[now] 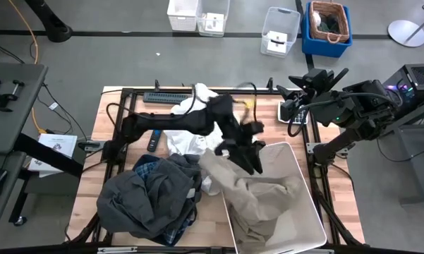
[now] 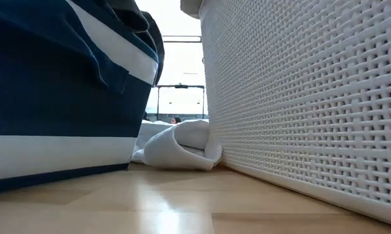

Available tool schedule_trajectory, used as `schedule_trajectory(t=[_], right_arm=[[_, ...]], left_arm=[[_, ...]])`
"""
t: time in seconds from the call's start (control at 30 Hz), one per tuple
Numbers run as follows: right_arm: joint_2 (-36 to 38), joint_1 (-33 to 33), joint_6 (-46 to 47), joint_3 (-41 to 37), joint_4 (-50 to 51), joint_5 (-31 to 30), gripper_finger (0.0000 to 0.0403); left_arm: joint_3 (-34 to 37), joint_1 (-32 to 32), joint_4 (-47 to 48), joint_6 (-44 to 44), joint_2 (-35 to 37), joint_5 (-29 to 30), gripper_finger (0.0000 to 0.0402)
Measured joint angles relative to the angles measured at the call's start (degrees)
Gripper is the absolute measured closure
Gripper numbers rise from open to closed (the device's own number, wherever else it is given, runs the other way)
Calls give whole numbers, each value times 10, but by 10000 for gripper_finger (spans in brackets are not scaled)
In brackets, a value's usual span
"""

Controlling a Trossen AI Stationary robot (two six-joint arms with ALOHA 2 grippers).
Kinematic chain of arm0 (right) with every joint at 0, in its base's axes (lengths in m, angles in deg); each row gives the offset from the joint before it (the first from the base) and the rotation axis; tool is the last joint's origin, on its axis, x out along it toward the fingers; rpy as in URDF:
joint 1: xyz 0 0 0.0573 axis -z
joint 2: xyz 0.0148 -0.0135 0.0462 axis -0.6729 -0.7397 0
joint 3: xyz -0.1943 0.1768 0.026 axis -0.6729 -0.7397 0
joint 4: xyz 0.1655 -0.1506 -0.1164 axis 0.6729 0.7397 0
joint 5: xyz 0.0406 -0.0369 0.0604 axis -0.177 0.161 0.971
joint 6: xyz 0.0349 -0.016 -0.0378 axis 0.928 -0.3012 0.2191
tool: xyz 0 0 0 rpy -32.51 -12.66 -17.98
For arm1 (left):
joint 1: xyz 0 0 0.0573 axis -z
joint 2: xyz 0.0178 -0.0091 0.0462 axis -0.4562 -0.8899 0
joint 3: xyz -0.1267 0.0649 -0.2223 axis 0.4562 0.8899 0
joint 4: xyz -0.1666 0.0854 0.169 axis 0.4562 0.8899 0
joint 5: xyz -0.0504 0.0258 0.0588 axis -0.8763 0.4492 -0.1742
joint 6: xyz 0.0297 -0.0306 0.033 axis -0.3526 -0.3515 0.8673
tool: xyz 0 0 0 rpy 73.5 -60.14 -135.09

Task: Sort clothes
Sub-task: Put brown short into the white laundry organizer

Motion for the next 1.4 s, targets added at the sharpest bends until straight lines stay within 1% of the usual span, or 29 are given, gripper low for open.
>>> schedule_trajectory(t=[0.1, 0.13, 0.17, 0.23, 0.3, 0.37, 0.4, 0.47, 0.53, 0.57, 0.6, 0.67, 0.73, 0.8, 0.83, 0.87, 0.97, 1.1, 1.17, 1.27, 1.33, 1.4], right_arm=[[0, 0, 0, 0, 0, 1, 181], [0, 0, 0, 0, 0, 2, 181], [0, 0, 0, 0, 0, 4, 181], [0, 0, 0, 0, 0, 5, 181], [0, 0, 0, 0, 0, 5, 181], [0, 0, 0, 0, 0, 4, 181], [0, 0, 0, 0, 0, 4, 181], [0, 0, 0, 0, 0, 4, 181], [0, 0, 0, 0, 0, 3, 181], [0, 0, 0, 0, 0, 2, 181], [0, 0, 0, 0, 0, 2, 181], [0, 0, 0, 0, 0, 2, 181], [0, 0, 0, 0, 0, 2, 181], [0, 0, 0, 0, 0, 0, 181], [-1, 0, 0, 0, 0, 0, 181], [-1, 0, 0, 0, 0, 0, 181], [-1, 0, 0, 0, 0, 0, 181], [-1, 0, 0, 0, 0, -1, 181], [-1, 0, 0, 0, 0, -2, 181], [-1, 0, 0, 0, 0, -2, 181], [-1, 0, -1, 0, 0, -2, 181], [-1, 0, -2, 0, 0, -2, 181]], left_arm=[[79, -2, 149, 107, 39, -6, 241], [108, -7, 199, 150, 61, 0, 243], [139, -11, 253, 197, 93, 23, 245], [203, -27, 349, 283, 183, 94, 247], [262, -46, 378, 330, 270, 172, 247], [332, -60, 380, 343, 342, 241, 247], [364, -63, 375, 348, 377, 285, 247], [438, -66, 379, 348, 436, 405, 247], [501, -69, 369, 327, 485, 505, 247], [529, -72, 360, 301, 503, 525, 248], [556, -75, 356, 271, 511, 530, 250], [592, -67, 337, 228, 510, 521, 265], [608, -47, 342, 220, 496, 529, 301], [605, -29, 333, 224, 494, 562, 360], [602, -24, 323, 224, 495, 580, 380], [601, -20, 319, 219, 492, 597, 388], [600, -1, 301, 206, 472, 629, 397], [585, 19, 289, 184, 452, 624, 401], [576, 29, 298, 169, 434, 625, 401], [541, 50, 279, 175, 413, 622, 401], [504, 60, 263, 184, 403, 607, 401], [480, 65, 274, 194, 381, 590, 402]])
